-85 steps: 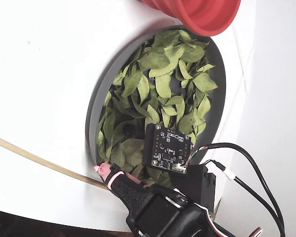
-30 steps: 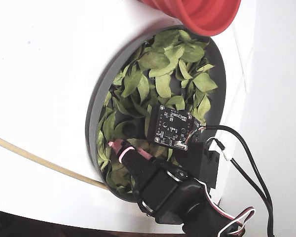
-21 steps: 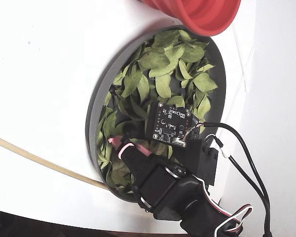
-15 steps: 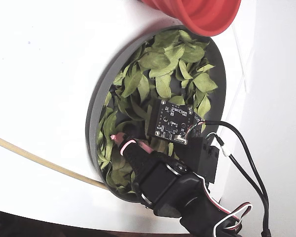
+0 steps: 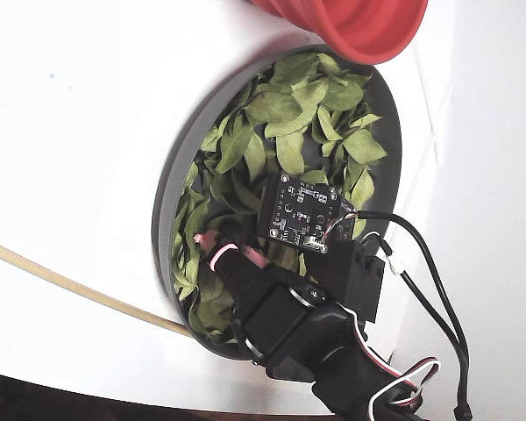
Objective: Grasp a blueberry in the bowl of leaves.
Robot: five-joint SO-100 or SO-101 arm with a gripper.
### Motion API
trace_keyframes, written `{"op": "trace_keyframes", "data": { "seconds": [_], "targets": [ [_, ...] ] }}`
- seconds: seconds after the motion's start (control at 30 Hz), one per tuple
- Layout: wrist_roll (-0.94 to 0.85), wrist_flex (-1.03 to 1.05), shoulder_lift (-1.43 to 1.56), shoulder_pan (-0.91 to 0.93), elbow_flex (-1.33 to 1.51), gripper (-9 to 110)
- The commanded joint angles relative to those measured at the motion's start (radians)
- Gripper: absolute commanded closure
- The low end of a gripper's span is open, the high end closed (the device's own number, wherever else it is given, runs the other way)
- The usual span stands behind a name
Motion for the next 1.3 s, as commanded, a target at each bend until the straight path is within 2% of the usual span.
{"op": "trace_keyframes", "data": {
  "seconds": [0.0,1.27],
  "targets": [
    [-0.002,-0.012,0.012,0.009,-0.038,85],
    [-0.017,-0.074,-0.035,0.012,-0.049,89]
  ]
}}
